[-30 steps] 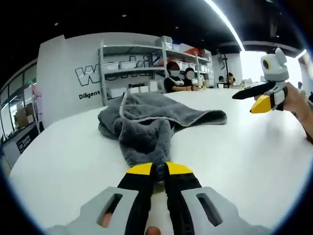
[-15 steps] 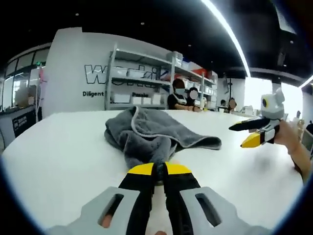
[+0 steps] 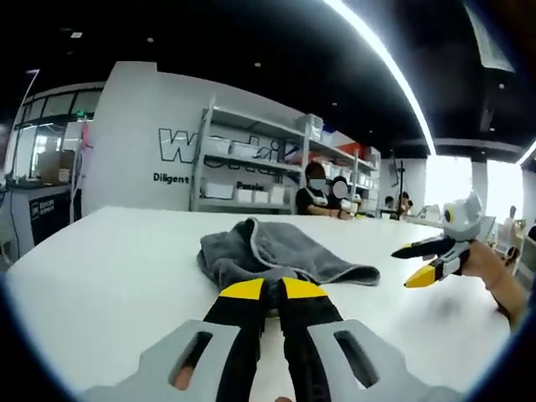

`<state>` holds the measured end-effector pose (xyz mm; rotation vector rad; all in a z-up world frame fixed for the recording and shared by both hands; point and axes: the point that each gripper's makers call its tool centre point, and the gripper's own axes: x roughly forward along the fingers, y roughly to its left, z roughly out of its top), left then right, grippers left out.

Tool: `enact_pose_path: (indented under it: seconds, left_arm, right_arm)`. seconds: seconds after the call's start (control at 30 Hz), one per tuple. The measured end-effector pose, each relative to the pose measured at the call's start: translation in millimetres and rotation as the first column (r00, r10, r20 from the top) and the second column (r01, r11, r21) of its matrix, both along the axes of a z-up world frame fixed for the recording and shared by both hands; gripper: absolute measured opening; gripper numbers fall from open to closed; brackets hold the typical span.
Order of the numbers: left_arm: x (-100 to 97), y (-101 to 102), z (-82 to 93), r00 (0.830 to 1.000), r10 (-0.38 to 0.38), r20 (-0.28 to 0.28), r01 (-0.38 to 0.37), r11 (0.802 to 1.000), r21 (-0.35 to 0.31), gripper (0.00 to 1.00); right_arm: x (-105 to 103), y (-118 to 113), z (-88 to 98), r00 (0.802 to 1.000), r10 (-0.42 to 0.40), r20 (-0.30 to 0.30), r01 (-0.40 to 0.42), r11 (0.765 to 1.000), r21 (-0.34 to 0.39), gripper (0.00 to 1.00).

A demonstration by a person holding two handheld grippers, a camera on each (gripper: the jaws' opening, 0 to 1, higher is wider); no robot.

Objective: Fold the towel on the table until its edges align and the towel forms a compact rectangular stack.

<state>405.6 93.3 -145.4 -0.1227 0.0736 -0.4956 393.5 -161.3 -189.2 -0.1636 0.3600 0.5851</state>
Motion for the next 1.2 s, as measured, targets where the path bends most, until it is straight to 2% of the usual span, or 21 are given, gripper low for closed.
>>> enact_pose_path:
  seconds: [0.3,0.47,0.63,0.83,1.2]
  left_arm:
    - [-1.5,42,12.8,0.997,0.075,0.000,-0.075,0.992,-0.104,0.05]
    - [0.4,70,13.2,0.990,0.139,-0.022,-0.140,0.976,-0.167,0.03]
    - [1.5,92,9.6,0.981,0.192,-0.040,-0.196,0.962,-0.190,0.01]
    - [1.5,101,5.3,0.976,0.211,-0.057,-0.218,0.960,-0.178,0.00]
    - [4.2,102,-5.8,0.973,0.212,-0.094,-0.225,0.962,-0.156,0.00]
  right_arm:
    - [0,1,-3.3,1.000,0.001,-0.007,-0.001,1.000,-0.010,0.83]
    - [-1,2,-5.0,1.000,0.004,-0.010,-0.004,1.000,-0.015,0.83]
    - [-2,2,-5.6,1.000,0.005,-0.012,-0.006,1.000,-0.018,0.83]
    - [0,2,-4.5,1.000,0.006,-0.012,-0.006,1.000,-0.018,0.83]
    - [1,3,-6.0,1.000,0.012,-0.018,-0.012,1.000,-0.025,0.83]
